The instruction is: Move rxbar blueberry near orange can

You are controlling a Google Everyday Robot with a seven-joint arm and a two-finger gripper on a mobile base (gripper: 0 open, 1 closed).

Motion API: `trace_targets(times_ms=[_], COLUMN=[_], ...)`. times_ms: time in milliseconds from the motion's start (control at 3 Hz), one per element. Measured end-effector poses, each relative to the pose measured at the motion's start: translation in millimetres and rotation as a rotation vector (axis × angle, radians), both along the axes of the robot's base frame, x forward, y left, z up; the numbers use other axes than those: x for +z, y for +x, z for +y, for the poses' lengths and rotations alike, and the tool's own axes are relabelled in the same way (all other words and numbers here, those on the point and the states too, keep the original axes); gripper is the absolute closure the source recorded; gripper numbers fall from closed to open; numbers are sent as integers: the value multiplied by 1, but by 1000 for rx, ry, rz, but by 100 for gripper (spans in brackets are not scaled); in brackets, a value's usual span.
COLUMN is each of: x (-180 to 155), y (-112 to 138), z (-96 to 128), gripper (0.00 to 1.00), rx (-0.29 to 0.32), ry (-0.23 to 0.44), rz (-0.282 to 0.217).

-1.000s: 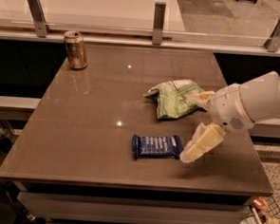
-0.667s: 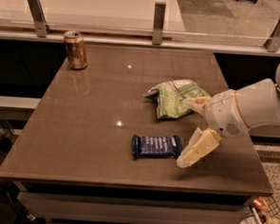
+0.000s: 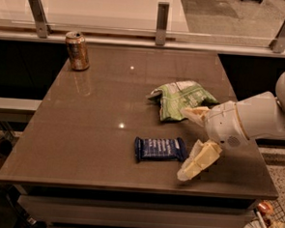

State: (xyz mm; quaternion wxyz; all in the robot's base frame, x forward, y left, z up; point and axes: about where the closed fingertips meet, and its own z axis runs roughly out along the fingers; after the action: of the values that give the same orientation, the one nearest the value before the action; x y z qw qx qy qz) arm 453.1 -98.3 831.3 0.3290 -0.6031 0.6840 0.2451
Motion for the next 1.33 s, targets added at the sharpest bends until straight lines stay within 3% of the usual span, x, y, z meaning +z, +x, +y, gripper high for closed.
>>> trace_targets(times_ms=[333,1333], x=[-5,-7], y=[-6,4], z=[9,24], gripper=[0,0], rx=[68,111], ry=[79,132], rz=[-6,-18])
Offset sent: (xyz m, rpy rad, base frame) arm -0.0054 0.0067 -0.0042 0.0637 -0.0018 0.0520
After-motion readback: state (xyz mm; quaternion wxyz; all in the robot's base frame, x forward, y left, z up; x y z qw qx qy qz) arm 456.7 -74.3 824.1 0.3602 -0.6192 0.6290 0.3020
